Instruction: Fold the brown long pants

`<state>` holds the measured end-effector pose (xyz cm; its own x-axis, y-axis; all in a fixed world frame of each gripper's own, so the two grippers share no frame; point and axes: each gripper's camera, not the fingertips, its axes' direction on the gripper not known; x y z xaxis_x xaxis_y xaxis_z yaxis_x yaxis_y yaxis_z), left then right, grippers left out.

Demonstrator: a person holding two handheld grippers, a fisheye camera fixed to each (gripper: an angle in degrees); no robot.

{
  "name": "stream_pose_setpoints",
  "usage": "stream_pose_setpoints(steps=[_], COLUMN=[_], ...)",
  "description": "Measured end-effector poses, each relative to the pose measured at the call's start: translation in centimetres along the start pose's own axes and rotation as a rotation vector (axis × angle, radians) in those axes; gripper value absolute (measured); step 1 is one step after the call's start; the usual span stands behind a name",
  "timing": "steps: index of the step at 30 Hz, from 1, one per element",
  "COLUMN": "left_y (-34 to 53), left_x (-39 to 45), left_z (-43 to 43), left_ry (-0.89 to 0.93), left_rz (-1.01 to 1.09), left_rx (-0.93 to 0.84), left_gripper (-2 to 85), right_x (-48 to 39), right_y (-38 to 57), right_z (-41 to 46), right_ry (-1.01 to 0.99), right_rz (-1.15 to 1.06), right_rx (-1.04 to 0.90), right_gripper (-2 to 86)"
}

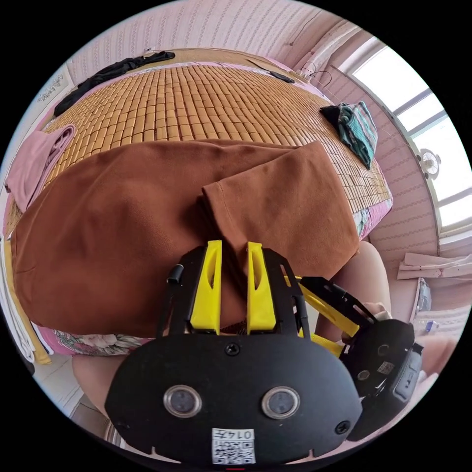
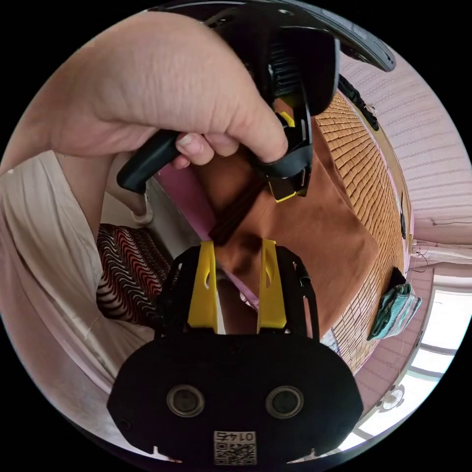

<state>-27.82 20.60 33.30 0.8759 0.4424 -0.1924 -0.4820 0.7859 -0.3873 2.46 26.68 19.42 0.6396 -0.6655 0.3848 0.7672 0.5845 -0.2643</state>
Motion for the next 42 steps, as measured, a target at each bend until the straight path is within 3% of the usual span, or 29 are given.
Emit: stream_pose_setpoints(steps=[10, 16, 21, 24, 28, 30, 34, 37, 42], left_y=[0.8, 1.6, 5.5, 8.3, 12.1, 13.4, 13.5, 13.2, 14.1], left_x=[3.6, 1.6, -8.6, -14.6, -16.6, -16.0, -14.6, -13.7, -12.2], left_z=[-4.4, -13.6, -25.4, -25.8, -22.8, -20.0, -15.9, -12.7, -10.5], left_ry=[-0.008, -0.229, -0.515, -0.674, -0.576, -0.531, -0.457, -0.449, -0.571], left_rz=[0.138, 0.261, 0.004, -0.221, -0.288, -0.273, -0.232, -0.204, -0.148], left_rx=[0.081, 0.235, 0.359, 0.213, 0.169, 0.144, 0.093, 0.031, 0.058], left_gripper=[4.1, 3.9, 4.3, 5.1, 5.4, 5.3, 5.1, 4.7, -0.1], right_x=[6.3, 10.2, 10.1, 9.2, 13.0, 16.2, 24.3, 26.7, 26.1], right_y=[1.6, -2.8, -12.5, -17.5, -12.9, -9.2, 0.3, 3.6, 3.1], right_z=[-4.9, -11.5, -18.1, -15.6, -11.3, -9.9, -6.3, -2.4, 1.6], right_ry=[-0.123, -0.295, -0.546, -0.677, -0.638, -0.593, -0.512, -0.630, -0.887], right_rz=[0.048, -0.006, -0.125, -0.155, -0.017, 0.090, 0.527, 0.683, 0.640], right_rx=[0.021, 0.304, 0.573, 0.448, 0.403, 0.382, 0.330, 0.217, 0.113], right_gripper=[5.8, 5.6, 6.8, 9.5, 10.8, 10.8, 10.4, 11.6, 12.3])
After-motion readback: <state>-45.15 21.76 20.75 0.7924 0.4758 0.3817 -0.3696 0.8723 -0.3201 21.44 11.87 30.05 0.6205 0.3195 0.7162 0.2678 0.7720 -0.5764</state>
